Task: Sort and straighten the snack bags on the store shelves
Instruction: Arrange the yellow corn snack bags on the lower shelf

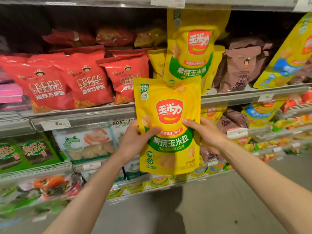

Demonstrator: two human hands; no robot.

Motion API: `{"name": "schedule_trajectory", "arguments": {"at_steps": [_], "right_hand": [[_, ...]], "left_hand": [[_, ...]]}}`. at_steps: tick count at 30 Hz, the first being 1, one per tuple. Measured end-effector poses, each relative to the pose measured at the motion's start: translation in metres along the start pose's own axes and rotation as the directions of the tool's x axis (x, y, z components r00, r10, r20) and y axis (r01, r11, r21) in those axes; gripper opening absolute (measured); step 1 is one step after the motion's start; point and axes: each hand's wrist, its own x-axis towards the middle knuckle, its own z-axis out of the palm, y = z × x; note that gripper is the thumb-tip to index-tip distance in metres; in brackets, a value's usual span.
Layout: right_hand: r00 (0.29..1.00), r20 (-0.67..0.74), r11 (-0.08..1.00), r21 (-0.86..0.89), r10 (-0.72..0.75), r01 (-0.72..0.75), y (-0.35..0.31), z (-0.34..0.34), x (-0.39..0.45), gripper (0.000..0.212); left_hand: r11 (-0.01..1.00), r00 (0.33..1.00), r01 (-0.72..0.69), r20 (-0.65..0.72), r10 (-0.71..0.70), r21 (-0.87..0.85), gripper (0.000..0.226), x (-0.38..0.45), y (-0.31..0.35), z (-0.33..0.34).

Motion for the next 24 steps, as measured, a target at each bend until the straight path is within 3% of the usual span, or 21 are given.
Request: {"name": "schedule_trajectory", "arguments": {"at_steps": [5,11,15,24], "right_hand": [[0.997,0.074,0.999,-0.012,0.033,-0.032,0.03,-0.048,0.002,0.051],[0.968,0.218,0.992,-0.057,0.12,-0.11,0.056,-0.134,-0.002,0.027],[0.957,0.219,0.98,-0.093,0.191,-0.174,0.082,-0.18,-0.002,0.017],[0.9,0.241,0.932,-0.086,0.363,-0.352,0.136,-0.198,0.023,0.034]], "left_hand": [[0.998,0.997,0.06,-0.058,-0.059,0.019,0.031,-0.011,-0.027,0.047],[0.981,0.968,0.19,-0.158,-0.194,-0.04,0.038,-0.016,-0.067,0.141],[0.969,0.95,0.249,-0.196,-0.244,0.003,0.023,-0.021,-0.092,0.188],[0.956,0.937,0.293,-0.205,-0.284,0.017,0.022,-0.011,-0.128,0.206]]}}
